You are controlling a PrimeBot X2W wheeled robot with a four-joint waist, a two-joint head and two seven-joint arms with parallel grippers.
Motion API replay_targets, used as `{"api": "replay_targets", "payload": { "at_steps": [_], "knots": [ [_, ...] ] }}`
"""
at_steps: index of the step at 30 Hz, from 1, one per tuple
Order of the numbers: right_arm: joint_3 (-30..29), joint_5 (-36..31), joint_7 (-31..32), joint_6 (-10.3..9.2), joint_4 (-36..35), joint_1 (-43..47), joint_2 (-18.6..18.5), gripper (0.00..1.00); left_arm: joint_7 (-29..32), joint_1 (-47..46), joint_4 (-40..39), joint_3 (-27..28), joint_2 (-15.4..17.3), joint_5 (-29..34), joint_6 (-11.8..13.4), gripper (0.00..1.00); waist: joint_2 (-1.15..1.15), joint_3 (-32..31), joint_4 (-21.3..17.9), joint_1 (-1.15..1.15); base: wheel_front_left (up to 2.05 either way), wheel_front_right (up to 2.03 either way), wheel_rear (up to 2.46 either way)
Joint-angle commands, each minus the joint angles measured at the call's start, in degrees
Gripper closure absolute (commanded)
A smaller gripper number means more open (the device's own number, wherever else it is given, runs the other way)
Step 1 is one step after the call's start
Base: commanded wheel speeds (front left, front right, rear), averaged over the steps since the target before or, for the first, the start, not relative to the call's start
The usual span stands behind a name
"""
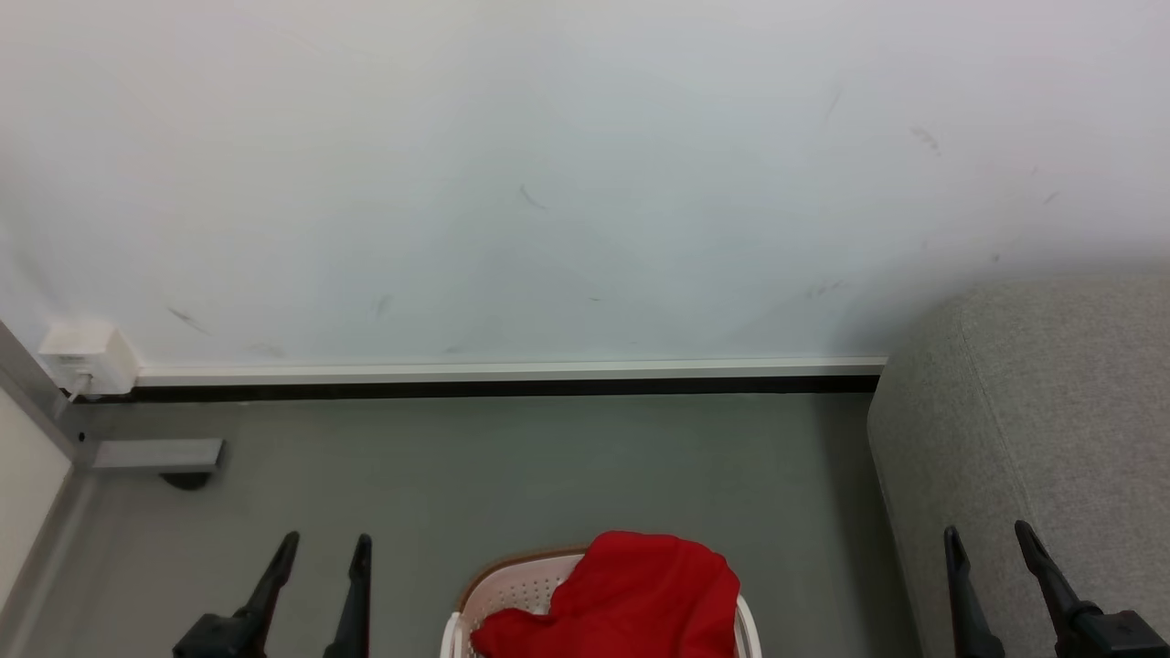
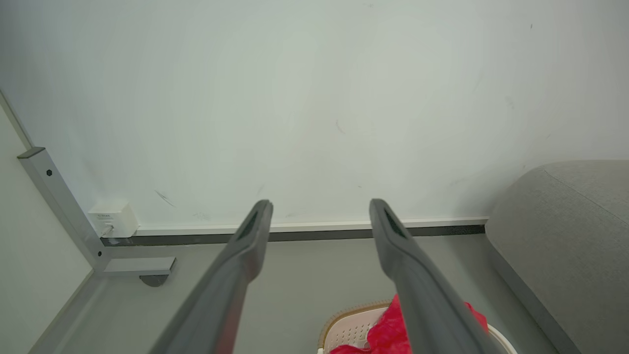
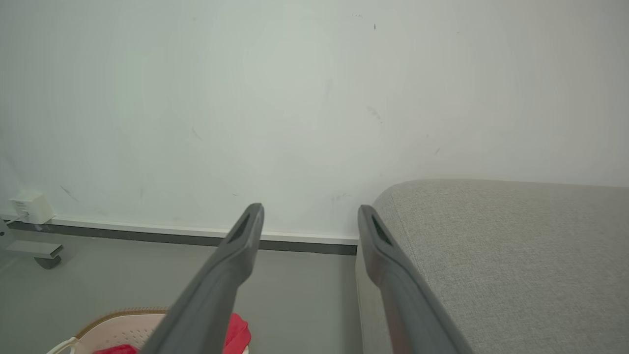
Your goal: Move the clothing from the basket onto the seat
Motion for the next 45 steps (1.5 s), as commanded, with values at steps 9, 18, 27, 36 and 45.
{"api": "replay_targets", "payload": {
  "at_steps": [9, 18, 27, 36, 45],
  "knots": [
    [0.23, 1.3, -0.18, -0.12, 0.36, -0.62, 0.0, 0.0, -0.06, 0.37, 0.56, 0.59, 0.16, -1.23, -0.55, 0.0, 0.0, 0.02, -0.31, 0.0, 0.0, 0.0, 0.0],
    [1.31, 1.4, -0.18, -0.12, -0.85, -2.29, -0.04, 0.0, -0.05, -0.84, 0.6, 0.26, 0.2, -1.6, -0.74, 0.0, 0.0, 1.93, -3.45, 0.0, 0.0, 0.0, 0.0],
    [4.07, 1.84, -0.18, -0.12, -6.5, -6.49, -0.04, 0.0, -0.05, -5.78, 5.11, -7.96, 5.04, -5.07, -0.69, 0.0, 0.0, 9.62, -10.56, 0.0, 0.0, 0.0, 0.0],
    [5.67, 2.71, -0.17, -0.12, -13.71, -10.44, -0.01, 0.0, 0.52, -15.78, 15.86, -19.55, 12.0, -9.32, -0.7, 0.0, 0.0, 19.37, -17.63, 0.0, 0.0, 0.0, 0.0],
    [5.25, 5.47, -0.16, -0.12, -19.28, -13.97, -0.01, 0.0, 6.96, -24.04, 21.04, -32.0, 16.58, -12.57, -0.71, 0.0, 0.0, 28.52, -21.58, 0.0, 0.0, 0.0, 0.0]
  ]
}}
